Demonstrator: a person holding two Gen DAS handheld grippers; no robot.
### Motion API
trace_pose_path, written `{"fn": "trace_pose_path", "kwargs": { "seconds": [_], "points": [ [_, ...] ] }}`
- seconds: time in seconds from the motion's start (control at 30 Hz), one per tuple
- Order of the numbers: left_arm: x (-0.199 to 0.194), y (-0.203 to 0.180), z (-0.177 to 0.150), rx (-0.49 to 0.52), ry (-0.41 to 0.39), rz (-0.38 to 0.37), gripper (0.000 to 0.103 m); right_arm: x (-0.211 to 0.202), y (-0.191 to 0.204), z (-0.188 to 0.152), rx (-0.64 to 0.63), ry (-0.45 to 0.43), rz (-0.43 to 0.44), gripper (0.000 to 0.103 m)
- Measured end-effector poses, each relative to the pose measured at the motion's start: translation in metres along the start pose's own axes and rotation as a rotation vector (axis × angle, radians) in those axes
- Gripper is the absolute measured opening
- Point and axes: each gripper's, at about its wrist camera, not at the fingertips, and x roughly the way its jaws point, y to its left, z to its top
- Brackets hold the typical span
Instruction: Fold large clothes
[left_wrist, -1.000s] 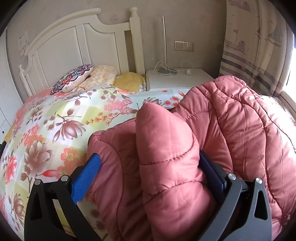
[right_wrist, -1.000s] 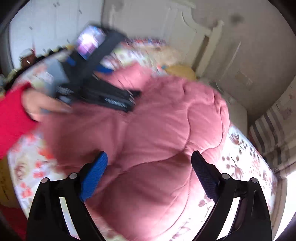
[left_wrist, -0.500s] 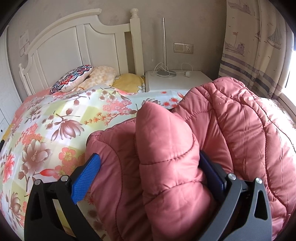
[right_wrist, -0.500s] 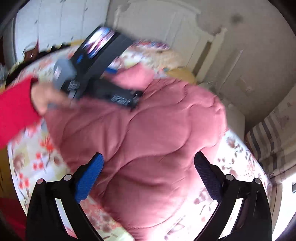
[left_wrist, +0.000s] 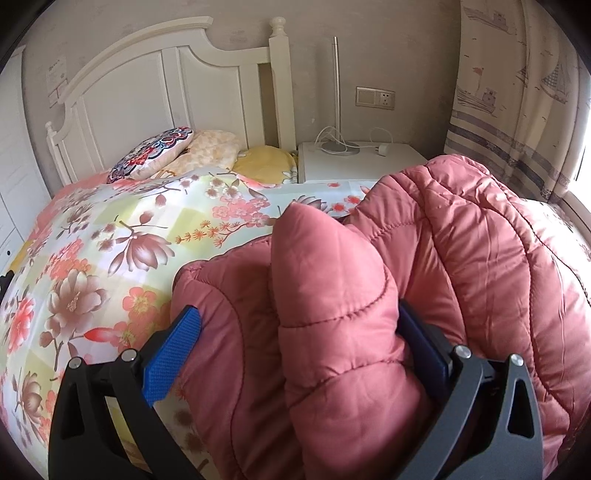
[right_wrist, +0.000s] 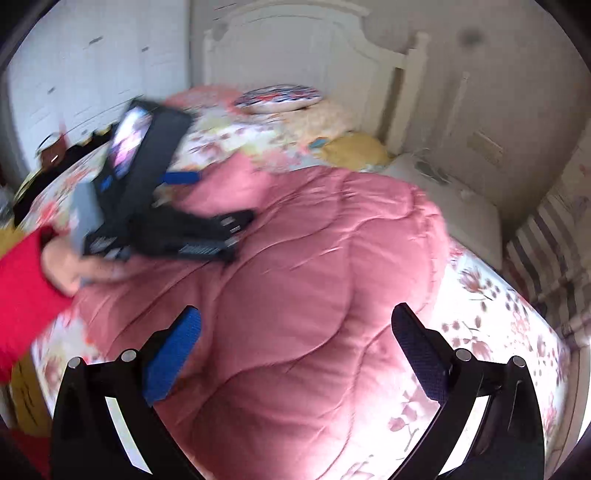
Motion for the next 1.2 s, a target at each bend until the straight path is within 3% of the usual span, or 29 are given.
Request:
{"fn": "trace_pose_path", "kwargs": {
  "seconds": [0.1, 0.3, 0.77, 1.2],
  "points": [
    [-0.004, -0.002, -0.001, -0.001, -0.006, 0.019, 0.101, 0.026, -0.004, -0.005, 0.03, 0.067, -0.089, 0.099],
    [-0.011, -0.009, -0.001, 0.039, -0.034, 0.068, 0.101, 0.038, -0.006, -0.015, 0.037, 0.085, -0.087, 0.099],
    [-0.007, -0.029, -0.004, 0.037, -0.033, -0.004, 0.101, 0.024, -0.024, -0.046, 0.073, 0.116, -0.077, 0.099],
    [-0.002, -0.107, 0.006, 0.128, -0.034, -0.092, 0.101, -0.009, -0.072, -0.088, 0.167, 0.117, -0.149, 0.099]
  ]
}}
